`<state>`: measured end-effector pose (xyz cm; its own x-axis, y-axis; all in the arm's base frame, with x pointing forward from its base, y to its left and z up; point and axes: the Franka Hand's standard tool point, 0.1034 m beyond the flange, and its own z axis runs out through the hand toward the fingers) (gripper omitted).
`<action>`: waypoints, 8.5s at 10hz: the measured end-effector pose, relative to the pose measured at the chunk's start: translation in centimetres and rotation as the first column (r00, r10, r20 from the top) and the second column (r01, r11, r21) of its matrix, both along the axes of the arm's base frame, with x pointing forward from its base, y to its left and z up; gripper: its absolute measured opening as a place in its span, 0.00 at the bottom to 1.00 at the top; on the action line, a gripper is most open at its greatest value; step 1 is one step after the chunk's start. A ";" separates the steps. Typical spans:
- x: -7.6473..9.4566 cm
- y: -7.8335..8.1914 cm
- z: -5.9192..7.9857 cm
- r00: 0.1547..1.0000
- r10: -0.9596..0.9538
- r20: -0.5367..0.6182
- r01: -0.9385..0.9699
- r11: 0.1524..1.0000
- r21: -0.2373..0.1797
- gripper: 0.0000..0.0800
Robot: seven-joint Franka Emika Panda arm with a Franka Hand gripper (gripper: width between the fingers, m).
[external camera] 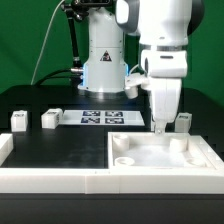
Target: Assemble one leg
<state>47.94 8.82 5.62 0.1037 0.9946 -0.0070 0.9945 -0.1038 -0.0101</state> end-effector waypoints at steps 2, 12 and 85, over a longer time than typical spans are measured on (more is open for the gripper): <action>-0.4 0.6 2.4 0.998 -0.053 0.035 0.053 0.999 -0.004 0.81; -3.0 3.3 1.5 0.578 -0.816 0.002 0.815 0.578 0.040 0.81; -2.0 2.3 7.7 -0.059 -0.993 -0.098 0.995 -0.067 0.075 0.36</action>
Offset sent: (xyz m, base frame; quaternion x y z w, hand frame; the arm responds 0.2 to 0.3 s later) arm 0.0000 0.0000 0.0000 0.0000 0.0000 0.0000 1.0000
